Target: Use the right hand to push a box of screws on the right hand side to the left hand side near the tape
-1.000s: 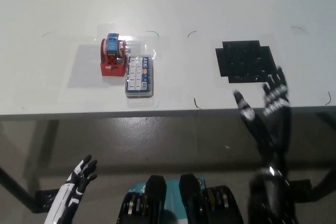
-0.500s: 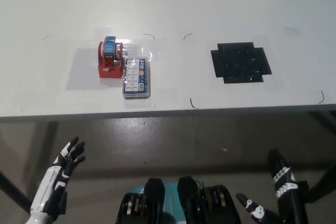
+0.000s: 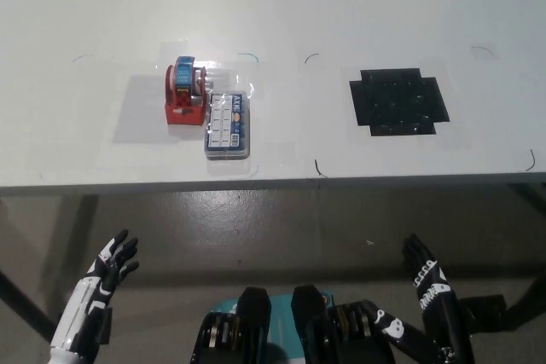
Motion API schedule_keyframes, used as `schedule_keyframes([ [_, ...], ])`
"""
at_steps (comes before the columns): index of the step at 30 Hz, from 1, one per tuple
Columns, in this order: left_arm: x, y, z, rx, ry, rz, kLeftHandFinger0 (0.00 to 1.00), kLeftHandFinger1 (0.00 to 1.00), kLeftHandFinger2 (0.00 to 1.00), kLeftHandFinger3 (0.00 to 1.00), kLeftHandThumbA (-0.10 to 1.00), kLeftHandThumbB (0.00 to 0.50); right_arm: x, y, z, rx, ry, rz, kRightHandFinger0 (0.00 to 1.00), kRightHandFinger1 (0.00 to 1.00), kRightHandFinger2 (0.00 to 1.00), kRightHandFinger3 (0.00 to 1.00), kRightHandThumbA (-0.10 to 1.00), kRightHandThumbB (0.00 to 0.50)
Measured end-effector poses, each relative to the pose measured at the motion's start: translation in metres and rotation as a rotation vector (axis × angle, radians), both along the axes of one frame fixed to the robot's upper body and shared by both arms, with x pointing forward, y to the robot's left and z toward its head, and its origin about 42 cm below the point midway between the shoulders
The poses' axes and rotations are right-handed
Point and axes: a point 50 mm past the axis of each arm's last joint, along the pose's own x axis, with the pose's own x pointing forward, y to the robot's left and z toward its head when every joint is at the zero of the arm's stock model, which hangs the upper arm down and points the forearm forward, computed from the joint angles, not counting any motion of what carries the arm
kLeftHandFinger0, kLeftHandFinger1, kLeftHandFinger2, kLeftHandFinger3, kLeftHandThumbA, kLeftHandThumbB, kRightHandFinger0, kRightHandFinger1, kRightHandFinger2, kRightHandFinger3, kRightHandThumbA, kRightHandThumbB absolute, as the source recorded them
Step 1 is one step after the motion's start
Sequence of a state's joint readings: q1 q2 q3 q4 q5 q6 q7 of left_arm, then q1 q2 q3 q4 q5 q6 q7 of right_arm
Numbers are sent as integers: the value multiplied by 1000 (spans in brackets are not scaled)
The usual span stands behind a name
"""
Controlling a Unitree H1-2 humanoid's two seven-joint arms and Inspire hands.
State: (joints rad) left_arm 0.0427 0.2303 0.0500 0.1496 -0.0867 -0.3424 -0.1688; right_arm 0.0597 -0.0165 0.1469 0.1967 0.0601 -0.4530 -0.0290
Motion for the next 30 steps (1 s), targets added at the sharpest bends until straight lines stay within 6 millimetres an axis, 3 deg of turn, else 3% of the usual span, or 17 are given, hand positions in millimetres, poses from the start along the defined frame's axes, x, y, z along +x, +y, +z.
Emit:
schedule_keyframes([
  [18, -6, -2, -6, 27, 21, -8, 1000, 1000, 1000, 1000, 952, 189, 2, -10, -1, 27, 2, -21, 1000, 1000, 1000, 1000, 927, 222],
  [21, -8, -2, -7, 30, 25, -8, 1000, 1000, 1000, 1000, 962, 188, 1, -10, -1, 28, 3, -16, 1000, 1000, 1000, 1000, 920, 246],
  [30, -32, -6, -23, 24, 81, -3, 1000, 1000, 1000, 1000, 969, 197, -16, -13, -12, 27, 46, -7, 1000, 1000, 1000, 1000, 898, 201],
])
